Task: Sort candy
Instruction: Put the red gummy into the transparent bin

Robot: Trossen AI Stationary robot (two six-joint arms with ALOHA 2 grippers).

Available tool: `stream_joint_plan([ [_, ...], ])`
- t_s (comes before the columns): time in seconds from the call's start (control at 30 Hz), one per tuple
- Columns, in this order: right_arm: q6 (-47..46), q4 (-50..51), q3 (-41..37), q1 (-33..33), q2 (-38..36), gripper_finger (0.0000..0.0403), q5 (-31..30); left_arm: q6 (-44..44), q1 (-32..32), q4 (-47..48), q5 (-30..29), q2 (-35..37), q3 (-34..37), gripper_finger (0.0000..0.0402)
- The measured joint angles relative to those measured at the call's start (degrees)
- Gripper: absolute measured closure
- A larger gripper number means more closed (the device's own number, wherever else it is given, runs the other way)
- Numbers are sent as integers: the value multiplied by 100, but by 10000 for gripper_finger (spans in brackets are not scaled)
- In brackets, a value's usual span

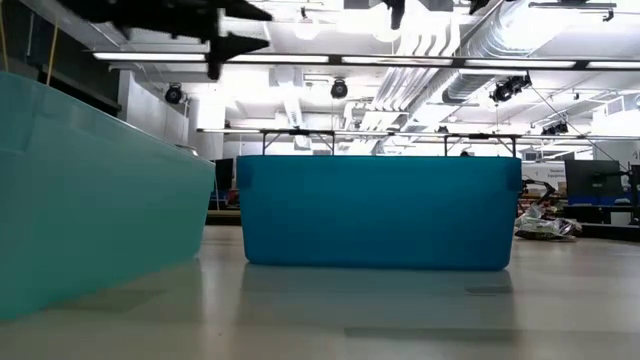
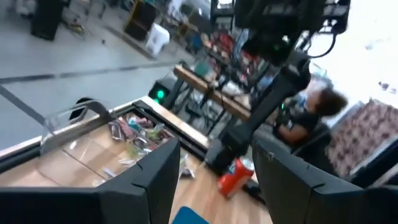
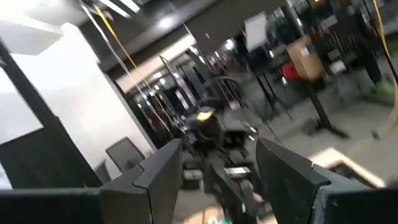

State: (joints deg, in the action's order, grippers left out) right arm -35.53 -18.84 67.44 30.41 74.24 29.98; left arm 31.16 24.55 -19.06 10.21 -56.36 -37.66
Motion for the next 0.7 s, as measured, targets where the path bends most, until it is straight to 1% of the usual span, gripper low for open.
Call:
stream_joint_plan([
  [0.1, 0, 739, 0, 0, 0, 201, -5, 162, -131, -291, -551, 406, 471, 214],
  [0.17, 2, 1371, 0, -2, 0, 201, -181, 282, -146, -344, -753, 585, 614, 214],
  [0.23, 0, 2089, 0, -2, 0, 201, -704, 333, -142, -326, -838, 695, 661, 214],
  [0.37, -56, 3555, 0, 178, 0, 201, -2001, 315, -142, -497, -839, 799, 661, 214],
  [0.47, -258, 4437, 0, 514, 2, 201, -2557, 225, -129, -526, -838, 829, 661, 214],
  [0.6, -401, 5485, 0, 1134, 2, 201, -2996, 175, -126, -521, -838, 831, 661, 214],
  [0.7, -531, 6041, 0, 1611, 2, 201, -3297, 177, -126, -519, -838, 831, 661, 214],
])
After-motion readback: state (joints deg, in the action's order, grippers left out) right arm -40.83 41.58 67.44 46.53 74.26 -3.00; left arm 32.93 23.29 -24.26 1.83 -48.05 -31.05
